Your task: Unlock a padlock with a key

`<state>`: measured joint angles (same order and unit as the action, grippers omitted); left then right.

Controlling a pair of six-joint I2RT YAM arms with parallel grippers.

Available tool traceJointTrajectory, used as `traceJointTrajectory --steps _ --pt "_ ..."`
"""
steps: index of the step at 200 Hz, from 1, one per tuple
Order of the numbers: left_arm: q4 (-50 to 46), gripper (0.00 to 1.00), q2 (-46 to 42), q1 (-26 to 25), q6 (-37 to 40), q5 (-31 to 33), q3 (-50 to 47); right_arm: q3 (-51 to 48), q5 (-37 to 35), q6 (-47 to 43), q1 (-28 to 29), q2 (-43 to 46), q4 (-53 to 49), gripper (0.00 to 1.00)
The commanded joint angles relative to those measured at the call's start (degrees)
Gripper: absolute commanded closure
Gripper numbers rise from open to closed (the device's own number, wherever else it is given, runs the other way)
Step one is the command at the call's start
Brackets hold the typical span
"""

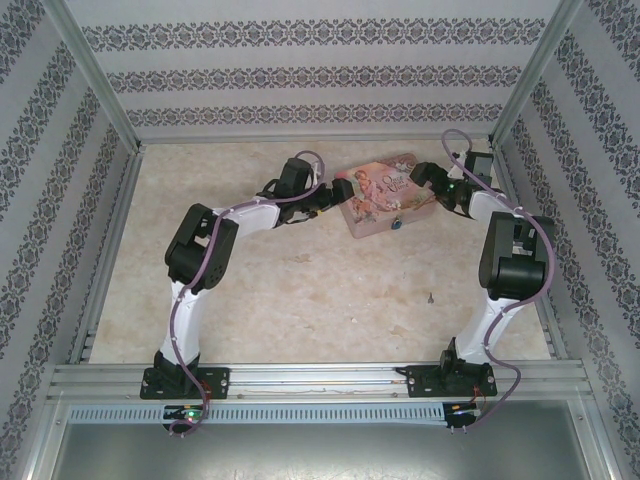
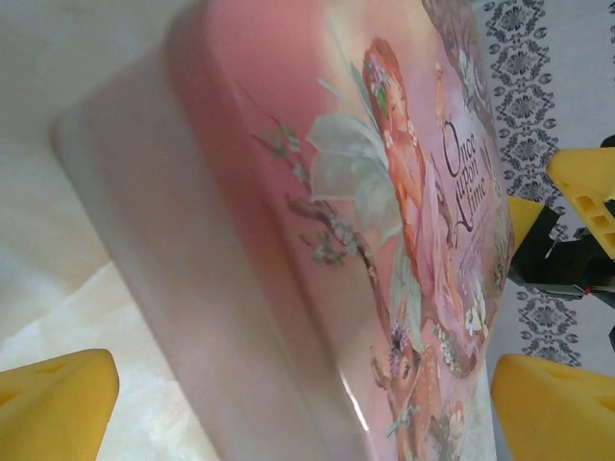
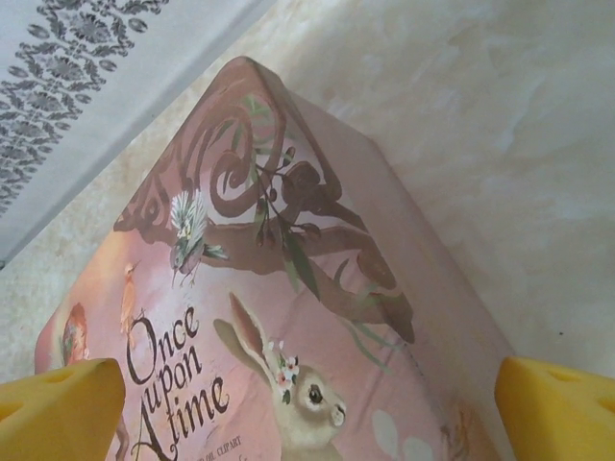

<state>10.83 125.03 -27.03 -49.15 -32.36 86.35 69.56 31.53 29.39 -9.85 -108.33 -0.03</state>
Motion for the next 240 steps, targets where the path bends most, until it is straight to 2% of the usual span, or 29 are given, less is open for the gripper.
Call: traceJointTrajectory --steps 1,50,112,176,240 --pt "-2.2 0.0 0.2 -0.4 0.1 -2.6 2.6 -0.3 4.1 -2.3 1.4 1.1 -1.5 0.02" --pt "-5.5 0.01 -0.6 -0.2 2.6 -4.6 4.0 -6.0 8.0 -2.9 4.0 5.6 -0.9 0.04" --pt "-7.2 0.01 -5.6 1.3 4.8 -3.8 -1.3 -15.2 9.0 -2.3 9.4 13.5 0.8 0.04" --pt "-9.6 0.01 -11.6 4.1 7.2 -2.2 -7.6 -23.8 7.0 2.2 17.4 21.3 5.1 0.05" --pt "-10.7 0.01 -13.1 7.1 7.7 0.1 -10.7 -29.5 -0.2 6.2 28.4 25.7 7.0 0.05"
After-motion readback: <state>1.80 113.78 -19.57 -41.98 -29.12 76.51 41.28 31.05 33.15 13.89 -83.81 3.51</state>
